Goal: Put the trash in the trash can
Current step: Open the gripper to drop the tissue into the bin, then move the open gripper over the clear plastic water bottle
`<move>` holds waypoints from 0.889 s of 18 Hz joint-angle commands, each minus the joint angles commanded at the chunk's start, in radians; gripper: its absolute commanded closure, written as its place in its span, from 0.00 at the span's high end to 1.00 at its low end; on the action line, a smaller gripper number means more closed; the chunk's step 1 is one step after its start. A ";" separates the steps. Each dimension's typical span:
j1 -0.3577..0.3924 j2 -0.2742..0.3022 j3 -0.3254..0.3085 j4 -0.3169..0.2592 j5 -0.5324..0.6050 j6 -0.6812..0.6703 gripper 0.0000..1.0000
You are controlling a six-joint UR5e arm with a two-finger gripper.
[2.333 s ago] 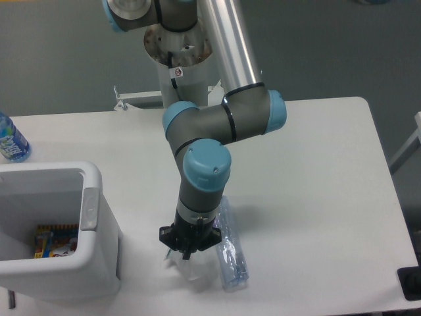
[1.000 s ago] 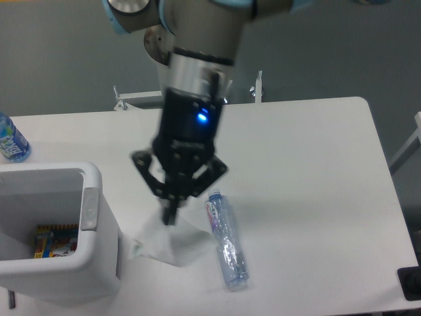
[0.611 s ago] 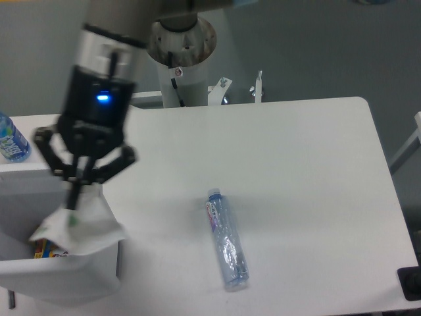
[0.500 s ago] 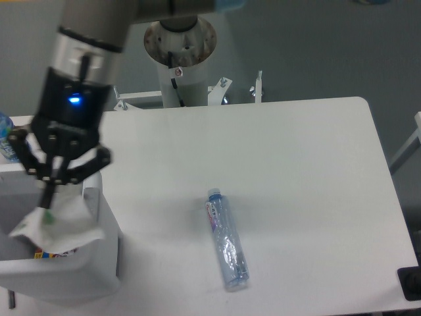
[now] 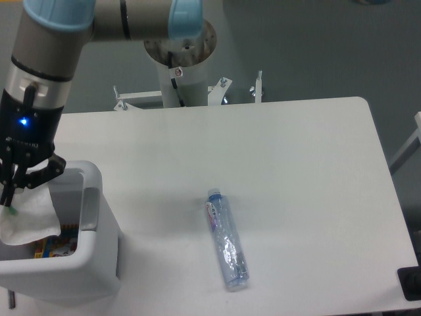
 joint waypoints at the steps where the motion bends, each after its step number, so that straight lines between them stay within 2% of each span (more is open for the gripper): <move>1: 0.000 -0.002 0.000 0.002 0.002 0.002 0.22; 2: 0.002 -0.002 0.002 0.003 0.002 0.003 0.43; 3: 0.002 -0.002 0.006 0.002 0.002 0.003 0.58; 5: 0.002 0.000 0.014 -0.003 0.003 0.003 0.72; 8: 0.003 0.000 0.012 -0.003 0.020 0.003 0.81; 10: 0.029 0.000 0.006 -0.005 0.021 0.003 0.83; 16: 0.219 -0.006 0.029 0.001 0.023 0.006 0.91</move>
